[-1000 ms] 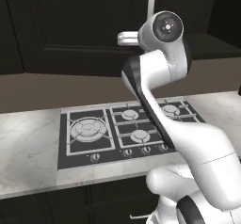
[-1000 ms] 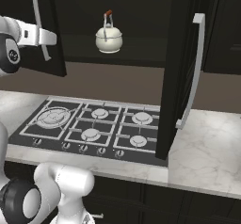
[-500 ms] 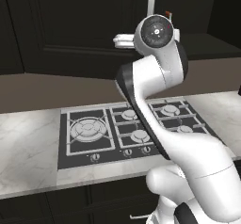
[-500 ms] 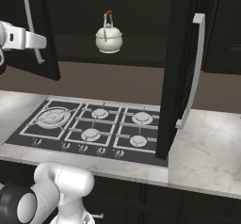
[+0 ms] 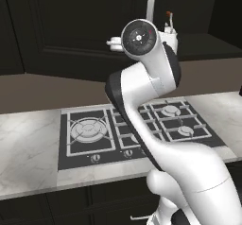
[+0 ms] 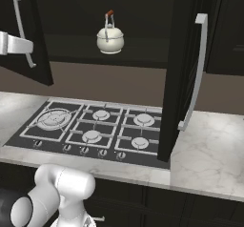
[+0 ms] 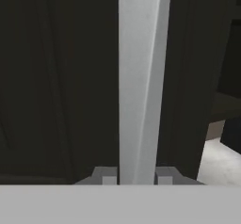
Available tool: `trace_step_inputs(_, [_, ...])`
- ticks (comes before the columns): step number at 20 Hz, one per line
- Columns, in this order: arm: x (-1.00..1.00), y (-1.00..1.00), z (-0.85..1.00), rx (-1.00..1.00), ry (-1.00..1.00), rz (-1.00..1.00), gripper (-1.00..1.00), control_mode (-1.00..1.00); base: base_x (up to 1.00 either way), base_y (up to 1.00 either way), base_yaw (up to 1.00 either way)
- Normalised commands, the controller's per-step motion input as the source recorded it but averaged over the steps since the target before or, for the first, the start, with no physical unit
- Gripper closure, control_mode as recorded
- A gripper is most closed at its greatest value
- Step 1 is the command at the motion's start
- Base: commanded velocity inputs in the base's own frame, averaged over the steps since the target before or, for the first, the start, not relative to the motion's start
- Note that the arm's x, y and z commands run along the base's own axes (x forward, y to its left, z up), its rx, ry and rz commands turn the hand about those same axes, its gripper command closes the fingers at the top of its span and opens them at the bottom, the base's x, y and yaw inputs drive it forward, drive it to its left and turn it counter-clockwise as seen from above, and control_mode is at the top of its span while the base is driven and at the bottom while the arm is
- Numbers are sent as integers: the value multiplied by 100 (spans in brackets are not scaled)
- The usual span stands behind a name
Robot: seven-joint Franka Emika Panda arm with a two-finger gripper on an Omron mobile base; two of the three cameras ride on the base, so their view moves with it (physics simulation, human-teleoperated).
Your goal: Open the cabinet, pick the kettle from the cabinet, and place it in the sink.
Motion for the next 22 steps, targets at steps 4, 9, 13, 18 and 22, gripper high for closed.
trace_step_inputs(4, [-26,36,0,0,0,-9,100,-100,0,0,0])
trace_step_inputs(9, [-10,29,-3,0,0,-8,-100,-100,0,0,0])
trace_step_inputs(13, [-6,11,-9,2,-2,-3,-100,-100,0,0,0])
trace_step_inputs(18, [-28,0,-4,17,-4,0,-100,-100,0,0,0])
trace_step_inputs(22, [-30,3,-9,22,-3,1,-100,-100,0,0,0])
